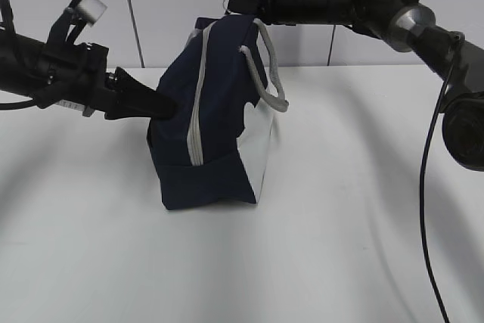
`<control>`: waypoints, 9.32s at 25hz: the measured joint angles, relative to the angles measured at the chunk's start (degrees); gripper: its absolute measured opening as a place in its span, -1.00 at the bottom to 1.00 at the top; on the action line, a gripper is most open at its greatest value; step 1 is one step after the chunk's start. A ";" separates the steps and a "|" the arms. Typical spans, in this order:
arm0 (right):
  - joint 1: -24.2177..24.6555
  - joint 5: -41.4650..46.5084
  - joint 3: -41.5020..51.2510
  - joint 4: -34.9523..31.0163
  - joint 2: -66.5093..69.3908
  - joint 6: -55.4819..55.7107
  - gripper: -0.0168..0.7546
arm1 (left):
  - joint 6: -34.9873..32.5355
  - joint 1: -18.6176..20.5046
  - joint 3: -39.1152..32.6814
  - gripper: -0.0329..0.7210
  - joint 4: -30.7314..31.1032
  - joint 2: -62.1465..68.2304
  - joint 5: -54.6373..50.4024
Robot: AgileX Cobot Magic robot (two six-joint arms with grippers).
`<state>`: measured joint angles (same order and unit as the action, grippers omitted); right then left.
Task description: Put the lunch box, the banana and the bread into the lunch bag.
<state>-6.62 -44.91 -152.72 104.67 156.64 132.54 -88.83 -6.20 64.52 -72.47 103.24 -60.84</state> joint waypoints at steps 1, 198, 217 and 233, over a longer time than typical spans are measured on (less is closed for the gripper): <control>0.00 0.13 0.00 0.58 0.00 0.62 -1.00 | 0.00 0.00 0.00 -0.91 0.00 0.00 0.06; 5.90 -17.20 0.50 3.01 -5.02 3.99 0.50 | 58.41 -6.63 33.90 0.45 31.55 7.13 6.08; 6.62 -2.75 50.21 3.01 -35.64 -6.83 0.44 | 72.01 -6.63 30.48 0.40 45.36 -6.43 -5.52; 4.78 16.22 78.96 2.54 -58.88 -12.09 0.44 | 75.46 -6.63 -7.27 0.38 49.89 -43.05 1.19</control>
<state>-1.84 -28.69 -73.76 107.22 97.77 120.45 -13.37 -12.83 57.25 -22.58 60.19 -59.65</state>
